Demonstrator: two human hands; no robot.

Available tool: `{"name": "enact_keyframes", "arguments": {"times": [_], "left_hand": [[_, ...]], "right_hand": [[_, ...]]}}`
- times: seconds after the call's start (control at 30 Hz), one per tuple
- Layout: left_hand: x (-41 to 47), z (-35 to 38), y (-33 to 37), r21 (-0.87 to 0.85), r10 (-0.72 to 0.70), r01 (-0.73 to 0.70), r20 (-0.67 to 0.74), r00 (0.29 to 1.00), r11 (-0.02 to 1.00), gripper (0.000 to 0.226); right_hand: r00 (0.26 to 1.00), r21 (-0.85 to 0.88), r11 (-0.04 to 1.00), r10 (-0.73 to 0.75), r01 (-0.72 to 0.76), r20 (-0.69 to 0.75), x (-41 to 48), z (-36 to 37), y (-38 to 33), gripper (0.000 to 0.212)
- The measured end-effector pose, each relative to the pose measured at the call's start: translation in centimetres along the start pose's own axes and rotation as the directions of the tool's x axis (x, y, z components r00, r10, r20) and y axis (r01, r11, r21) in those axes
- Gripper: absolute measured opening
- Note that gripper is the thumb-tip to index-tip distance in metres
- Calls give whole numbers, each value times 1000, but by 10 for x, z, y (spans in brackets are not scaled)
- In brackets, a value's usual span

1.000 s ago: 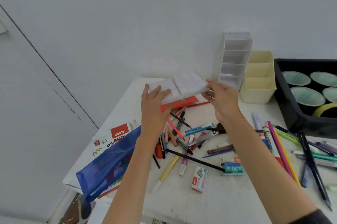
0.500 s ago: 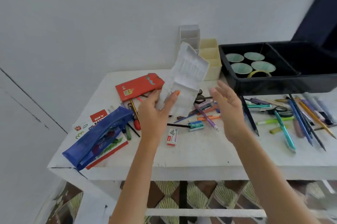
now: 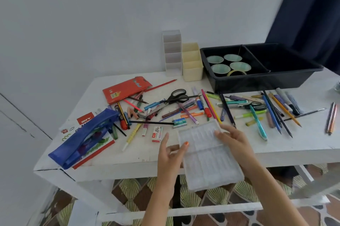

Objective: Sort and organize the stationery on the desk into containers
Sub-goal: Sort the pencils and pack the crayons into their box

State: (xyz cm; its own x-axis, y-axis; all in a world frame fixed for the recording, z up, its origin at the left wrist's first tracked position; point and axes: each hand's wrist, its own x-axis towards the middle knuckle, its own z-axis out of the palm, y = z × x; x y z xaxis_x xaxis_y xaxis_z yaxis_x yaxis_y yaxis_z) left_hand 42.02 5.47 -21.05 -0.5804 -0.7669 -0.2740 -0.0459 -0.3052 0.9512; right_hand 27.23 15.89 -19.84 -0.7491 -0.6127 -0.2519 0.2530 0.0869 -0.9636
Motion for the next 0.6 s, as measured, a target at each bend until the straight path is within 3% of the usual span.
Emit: {"name": "enact_keyframes", "arguments": {"times": [0.1, 0.17, 0.23, 0.4, 0.6], "left_hand": [[7, 7, -13, 147, 92, -80, -73, 993, 986, 46], [11, 15, -18, 217, 158, -128, -129, 979, 968, 41], [15, 22, -21, 261, 205, -152, -192, 960, 953, 36], [30, 32, -27, 411, 328, -190, -298, 896, 892, 36], [45, 40, -33, 468, 428, -269, -276, 861, 842, 31]], "right_hand": [[997, -212, 977, 8, -24, -77, -2, -10, 16, 36], [988, -490, 871, -97, 28, -116, 0, -13, 22, 38], [971, -659, 748, -208, 80, -118, 5, -15, 25, 40], [970, -702, 703, -231, 112, -76, 24, -18, 27, 40], [972, -753, 644, -234, 136, -24, 40, -18, 38, 37]]}}
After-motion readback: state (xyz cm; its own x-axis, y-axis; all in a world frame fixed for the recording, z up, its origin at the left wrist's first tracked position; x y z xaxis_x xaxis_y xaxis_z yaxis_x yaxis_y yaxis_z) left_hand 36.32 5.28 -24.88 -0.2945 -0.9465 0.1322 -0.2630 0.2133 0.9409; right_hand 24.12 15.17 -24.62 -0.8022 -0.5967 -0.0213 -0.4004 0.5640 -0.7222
